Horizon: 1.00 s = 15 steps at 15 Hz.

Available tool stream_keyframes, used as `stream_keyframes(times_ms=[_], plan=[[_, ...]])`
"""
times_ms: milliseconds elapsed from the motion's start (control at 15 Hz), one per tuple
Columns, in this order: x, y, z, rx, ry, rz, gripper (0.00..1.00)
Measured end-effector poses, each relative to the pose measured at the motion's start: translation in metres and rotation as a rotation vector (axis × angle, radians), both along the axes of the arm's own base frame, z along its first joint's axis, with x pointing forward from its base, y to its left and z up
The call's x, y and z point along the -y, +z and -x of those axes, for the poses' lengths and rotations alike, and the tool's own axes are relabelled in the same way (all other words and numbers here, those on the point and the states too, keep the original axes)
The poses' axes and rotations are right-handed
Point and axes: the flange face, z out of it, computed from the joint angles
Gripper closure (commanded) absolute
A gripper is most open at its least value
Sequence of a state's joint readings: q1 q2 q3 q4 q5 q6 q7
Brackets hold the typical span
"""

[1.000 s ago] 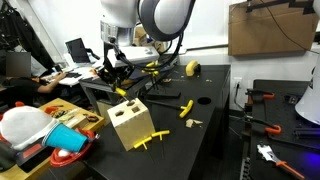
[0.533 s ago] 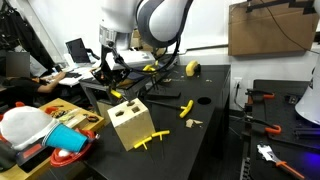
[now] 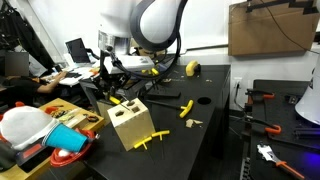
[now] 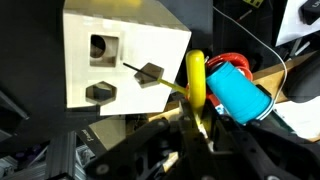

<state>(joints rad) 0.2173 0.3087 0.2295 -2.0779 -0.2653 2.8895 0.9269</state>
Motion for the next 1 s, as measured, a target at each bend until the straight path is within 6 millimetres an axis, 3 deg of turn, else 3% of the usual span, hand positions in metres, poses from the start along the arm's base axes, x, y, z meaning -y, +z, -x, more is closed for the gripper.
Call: stream_keyframes(times_ms=[1000], plan=[[0.0011,-0.0012,-0.001,-0.017,-0.012,-0.017,0.96]])
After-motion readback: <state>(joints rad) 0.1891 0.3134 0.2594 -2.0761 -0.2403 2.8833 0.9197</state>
